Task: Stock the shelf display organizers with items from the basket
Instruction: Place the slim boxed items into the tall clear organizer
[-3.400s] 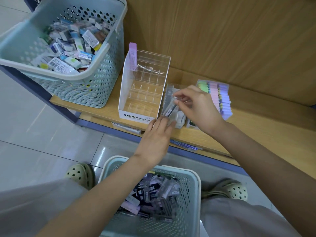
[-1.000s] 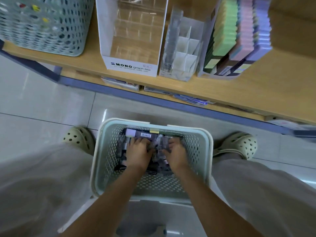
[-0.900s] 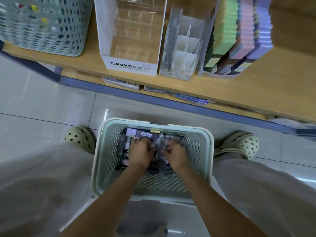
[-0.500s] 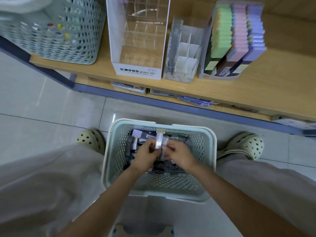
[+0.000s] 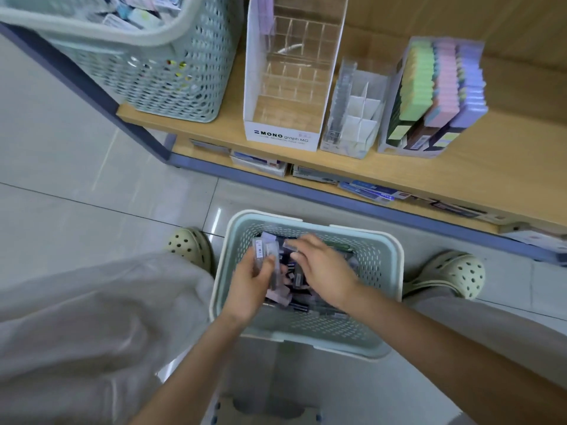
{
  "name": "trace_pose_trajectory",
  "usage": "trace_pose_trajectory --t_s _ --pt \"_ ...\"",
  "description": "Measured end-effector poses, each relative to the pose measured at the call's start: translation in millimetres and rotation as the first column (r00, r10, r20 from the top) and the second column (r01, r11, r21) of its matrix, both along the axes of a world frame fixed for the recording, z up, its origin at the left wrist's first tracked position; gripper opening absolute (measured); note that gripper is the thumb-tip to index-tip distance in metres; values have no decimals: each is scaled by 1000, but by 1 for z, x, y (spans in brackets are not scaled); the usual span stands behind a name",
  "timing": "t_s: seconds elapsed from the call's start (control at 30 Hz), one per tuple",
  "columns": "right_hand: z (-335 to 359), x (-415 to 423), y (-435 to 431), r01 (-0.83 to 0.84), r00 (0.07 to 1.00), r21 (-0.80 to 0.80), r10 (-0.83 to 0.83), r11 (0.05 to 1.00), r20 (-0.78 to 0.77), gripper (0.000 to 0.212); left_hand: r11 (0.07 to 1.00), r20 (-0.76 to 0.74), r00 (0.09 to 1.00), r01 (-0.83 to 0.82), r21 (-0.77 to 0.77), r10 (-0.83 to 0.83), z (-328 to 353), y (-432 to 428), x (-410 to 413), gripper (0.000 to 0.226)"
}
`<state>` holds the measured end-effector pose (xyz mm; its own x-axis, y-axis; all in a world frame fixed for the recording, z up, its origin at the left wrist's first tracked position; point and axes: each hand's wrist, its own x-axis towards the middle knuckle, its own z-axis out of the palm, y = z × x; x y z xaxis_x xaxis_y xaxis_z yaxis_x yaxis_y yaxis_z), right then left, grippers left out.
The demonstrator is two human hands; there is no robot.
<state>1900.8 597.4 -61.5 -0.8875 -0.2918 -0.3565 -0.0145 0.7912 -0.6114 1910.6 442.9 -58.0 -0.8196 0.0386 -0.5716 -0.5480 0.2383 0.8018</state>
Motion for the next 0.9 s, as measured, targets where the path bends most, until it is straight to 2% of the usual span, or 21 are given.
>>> trace_pose_trajectory --t_s 0.07,0.23,0.4,0.57,0.63,0.7,0.73,0.77,0.83,0.9 --pt "-14 -3 -4 -17 1000 28 16 999 3 43 996 -7 997 -82 33 83 8 -12 -2 12" --pt "-59 -1 -20 -99 983 123 77 987 169 59 985 -4 992 -127 115 128 23 -30 -7 15" --pt "-89 4 -33 -70 997 339 55 938 55 60 992 -30 996 -79 95 82 26 -35 -12 14" --pt "-85 -3 -38 -232 973 397 212 888 93 51 993 -5 999 -41 111 42 30 -33 -14 14" --pt "-81 0 -40 -174 984 305 157 936 81 43 987 28 997 -72 142 69 31 -30 -13 16" --pt "-65 4 -39 38 998 119 -44 992 47 23 987 30 994 -107 123 104 29 -29 -9 18" --pt "-55 6 -38 154 987 13 -155 988 37 12 986 33 991 -135 96 132 27 -29 -7 17" --pt "-45 7 -37 249 968 -101 -244 963 60 5 984 41 985 -167 65 165 25 -29 -5 14" --pt "-22 9 -37 429 901 -293 -380 854 210 22 978 43 978 -206 29 205 23 -28 -1 11" --pt "-3 8 -39 553 825 -416 -405 722 394 25 979 44 980 -196 46 195 24 -24 1 13"
